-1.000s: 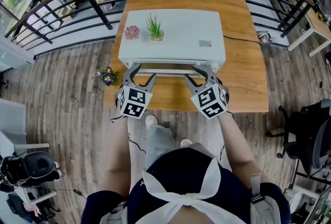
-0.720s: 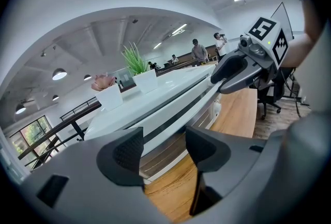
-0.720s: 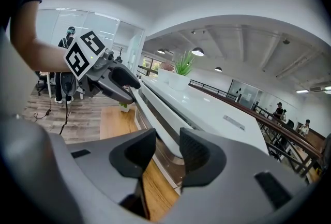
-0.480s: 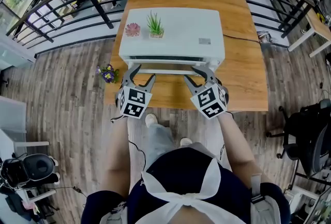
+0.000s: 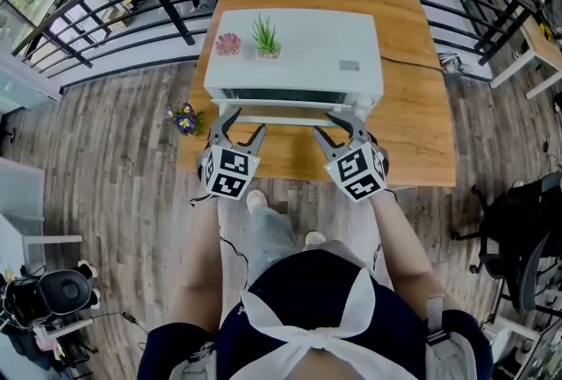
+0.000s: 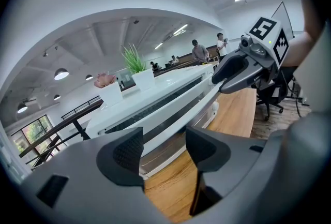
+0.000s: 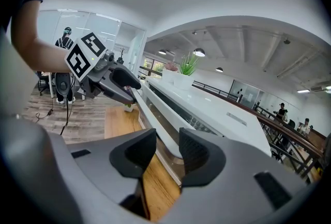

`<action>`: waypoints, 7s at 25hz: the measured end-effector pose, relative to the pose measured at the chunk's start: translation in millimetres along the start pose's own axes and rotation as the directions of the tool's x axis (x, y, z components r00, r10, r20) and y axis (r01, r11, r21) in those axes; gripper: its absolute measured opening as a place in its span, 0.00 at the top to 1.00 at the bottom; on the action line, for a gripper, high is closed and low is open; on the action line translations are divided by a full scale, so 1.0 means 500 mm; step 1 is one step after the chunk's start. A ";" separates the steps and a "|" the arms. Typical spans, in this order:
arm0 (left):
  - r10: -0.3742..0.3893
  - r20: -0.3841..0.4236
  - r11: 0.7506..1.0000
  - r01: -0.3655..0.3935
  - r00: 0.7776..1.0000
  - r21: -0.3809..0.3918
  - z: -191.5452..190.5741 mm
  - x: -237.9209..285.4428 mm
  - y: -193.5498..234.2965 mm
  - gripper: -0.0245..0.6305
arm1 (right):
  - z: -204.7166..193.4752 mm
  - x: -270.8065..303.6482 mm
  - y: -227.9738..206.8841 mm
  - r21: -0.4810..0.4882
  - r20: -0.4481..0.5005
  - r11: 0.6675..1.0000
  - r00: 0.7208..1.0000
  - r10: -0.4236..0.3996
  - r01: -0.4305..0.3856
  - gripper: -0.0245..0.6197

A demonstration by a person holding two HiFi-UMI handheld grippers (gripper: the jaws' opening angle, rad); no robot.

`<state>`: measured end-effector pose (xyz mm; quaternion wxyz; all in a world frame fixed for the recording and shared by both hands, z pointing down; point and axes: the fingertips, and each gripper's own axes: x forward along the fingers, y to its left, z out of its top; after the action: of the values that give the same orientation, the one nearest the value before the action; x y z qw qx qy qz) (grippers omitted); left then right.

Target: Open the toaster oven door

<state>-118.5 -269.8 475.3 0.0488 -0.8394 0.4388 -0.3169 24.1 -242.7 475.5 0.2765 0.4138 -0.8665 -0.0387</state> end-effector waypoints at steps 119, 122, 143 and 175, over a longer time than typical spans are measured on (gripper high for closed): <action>0.000 -0.035 1.000 0.000 0.999 -0.014 -0.119 -0.077 -0.105 0.57 | -0.070 -0.035 0.059 -0.130 -0.106 0.991 0.994 0.004 -0.018 0.79; -0.002 -0.035 1.000 0.002 0.999 -0.015 -0.123 -0.077 -0.108 0.57 | -0.074 -0.034 0.063 -0.130 -0.111 0.991 0.994 0.007 -0.021 0.79; -0.027 -0.058 0.999 0.026 0.998 -0.020 -0.149 -0.083 -0.128 0.57 | -0.094 -0.043 0.089 -0.123 -0.125 0.992 0.992 0.019 -0.034 0.80; -0.068 -0.109 0.997 0.065 0.992 -0.033 -0.182 -0.092 -0.153 0.57 | -0.119 -0.054 0.124 -0.107 -0.157 0.992 0.986 0.051 -0.068 0.80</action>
<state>-135.7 -169.8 552.4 0.0017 -0.8356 0.4170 -0.3576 24.9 -172.6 532.1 0.3663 0.3734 -0.8510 -0.0468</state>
